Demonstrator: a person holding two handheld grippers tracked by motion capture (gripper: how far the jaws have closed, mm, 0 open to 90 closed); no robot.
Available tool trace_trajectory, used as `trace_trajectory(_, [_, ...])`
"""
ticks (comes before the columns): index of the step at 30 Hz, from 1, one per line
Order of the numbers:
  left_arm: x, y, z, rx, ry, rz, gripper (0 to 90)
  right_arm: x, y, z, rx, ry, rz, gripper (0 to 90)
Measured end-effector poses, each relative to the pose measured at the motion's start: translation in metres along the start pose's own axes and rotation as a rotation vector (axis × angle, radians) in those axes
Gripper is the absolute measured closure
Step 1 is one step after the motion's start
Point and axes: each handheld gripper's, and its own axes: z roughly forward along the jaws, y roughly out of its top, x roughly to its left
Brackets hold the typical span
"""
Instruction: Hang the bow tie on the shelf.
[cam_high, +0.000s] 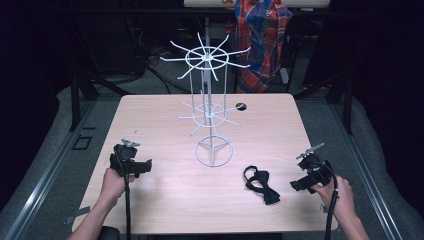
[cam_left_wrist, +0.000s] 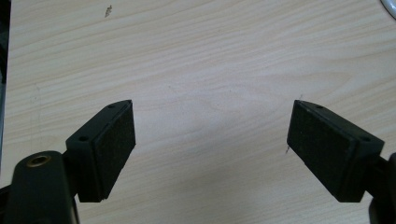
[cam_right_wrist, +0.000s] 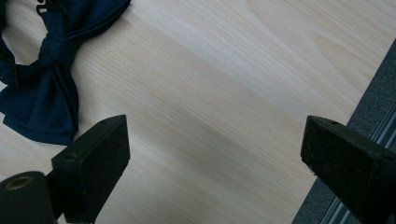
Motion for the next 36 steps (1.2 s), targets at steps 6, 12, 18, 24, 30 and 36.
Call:
trace_trajectory(6, [0.000, 0.000, -0.002, -0.002, 0.000, 0.004, 15.6, 0.002, 0.000, 0.000, -0.004, 0.002, 0.002, 7.5])
trace_trajectory(12, [0.000, -0.001, -0.001, -0.004, -0.003, 0.000, 15.6, 0.005, 0.002, 0.001, 0.011, 0.014, -0.006, 7.3])
trace_trajectory(18, [0.001, -0.001, -0.002, -0.005, -0.004, -0.003, 15.6, 0.009, 0.005, 0.000, 0.014, 0.017, -0.034, 6.9])
trace_trajectory(24, [0.000, 0.000, -0.001, -0.002, -0.002, 0.003, 15.6, 0.011, 0.005, 0.000, 0.003, 0.024, -0.031, 6.9])
trace_trajectory(30, [0.000, -0.001, -0.001, -0.002, -0.001, 0.002, 15.6, 0.016, 0.007, -0.001, -0.022, 0.098, -0.045, 6.9])
trace_trajectory(36, [0.000, -0.001, -0.001, -0.002, 0.002, 0.004, 15.6, 0.023, 0.010, 0.000, -0.033, 0.117, -0.044, 7.2])
